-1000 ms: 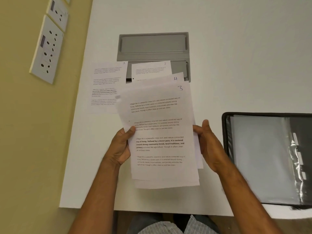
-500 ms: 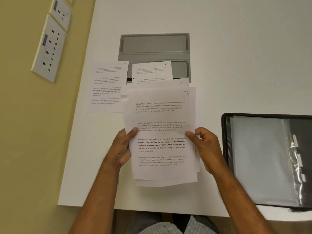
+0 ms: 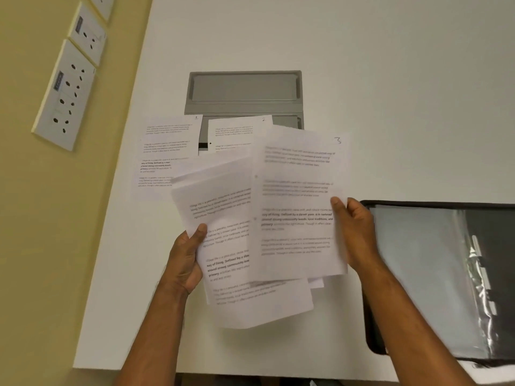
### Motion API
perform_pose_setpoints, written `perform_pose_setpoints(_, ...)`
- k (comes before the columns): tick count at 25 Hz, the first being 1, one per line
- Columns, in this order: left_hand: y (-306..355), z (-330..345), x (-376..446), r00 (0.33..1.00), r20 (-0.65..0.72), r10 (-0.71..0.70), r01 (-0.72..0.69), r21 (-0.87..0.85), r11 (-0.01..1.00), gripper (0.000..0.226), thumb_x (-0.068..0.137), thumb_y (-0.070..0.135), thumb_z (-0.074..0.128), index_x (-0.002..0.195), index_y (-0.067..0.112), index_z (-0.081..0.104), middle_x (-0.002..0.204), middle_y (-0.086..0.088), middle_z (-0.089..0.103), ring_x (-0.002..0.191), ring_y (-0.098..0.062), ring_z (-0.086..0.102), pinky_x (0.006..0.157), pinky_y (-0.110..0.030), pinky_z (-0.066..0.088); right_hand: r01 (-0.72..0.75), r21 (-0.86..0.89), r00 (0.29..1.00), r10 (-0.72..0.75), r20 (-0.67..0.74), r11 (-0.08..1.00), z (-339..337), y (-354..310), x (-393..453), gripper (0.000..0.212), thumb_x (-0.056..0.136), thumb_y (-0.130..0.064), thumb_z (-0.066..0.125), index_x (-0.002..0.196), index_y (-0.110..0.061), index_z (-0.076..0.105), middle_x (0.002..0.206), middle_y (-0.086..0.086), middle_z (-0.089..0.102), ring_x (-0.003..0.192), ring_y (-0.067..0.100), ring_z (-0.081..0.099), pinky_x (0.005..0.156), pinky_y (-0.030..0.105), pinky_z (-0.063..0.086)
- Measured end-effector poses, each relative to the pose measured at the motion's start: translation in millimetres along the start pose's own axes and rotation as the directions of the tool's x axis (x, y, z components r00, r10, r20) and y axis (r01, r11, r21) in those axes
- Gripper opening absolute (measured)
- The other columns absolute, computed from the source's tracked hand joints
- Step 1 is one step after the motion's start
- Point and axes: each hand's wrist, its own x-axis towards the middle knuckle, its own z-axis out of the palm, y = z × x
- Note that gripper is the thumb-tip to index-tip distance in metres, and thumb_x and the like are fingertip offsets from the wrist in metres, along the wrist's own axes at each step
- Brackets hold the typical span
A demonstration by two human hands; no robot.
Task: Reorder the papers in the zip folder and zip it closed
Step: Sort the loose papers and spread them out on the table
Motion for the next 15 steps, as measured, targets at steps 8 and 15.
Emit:
perform_pose_setpoints(8, -5, 13, 30, 0.998, -0.026, -0.062, 0.062, 0.010, 0.998, 0.027, 0.098, 0.016, 0.056, 0.111, 0.018, 0.080, 0.127, -0.015, 0.070, 0.110, -0.028, 0.071, 0.098, -0.049, 0.054, 0.118, -0.150, 0.968, -0.147, -0.201, 0.982, -15, -13, 136, 0.042, 0.095, -0.037, 0.070, 0.076, -0.005, 0.050, 0.072, 0.001, 0.056, 0.065, 0.012, 0.047, 0.062, 0.030, 0.041)
perform_pose_setpoints(15, -8, 10, 49, 0.993, -0.052, -0.106, 0.107, 0.033, 0.994, 0.040, 0.097, 0.017, 0.057, 0.135, 0.008, 0.061, 0.131, -0.019, 0.067, 0.117, -0.033, 0.067, 0.099, -0.052, 0.053, 0.146, -0.400, 0.952, -0.239, -0.192, 0.905, -7, 1, 198, 0.026, 0.101, -0.033, 0.063, 0.084, -0.014, 0.055, 0.082, -0.004, 0.063, 0.074, 0.019, 0.061, 0.069, 0.039, 0.052)
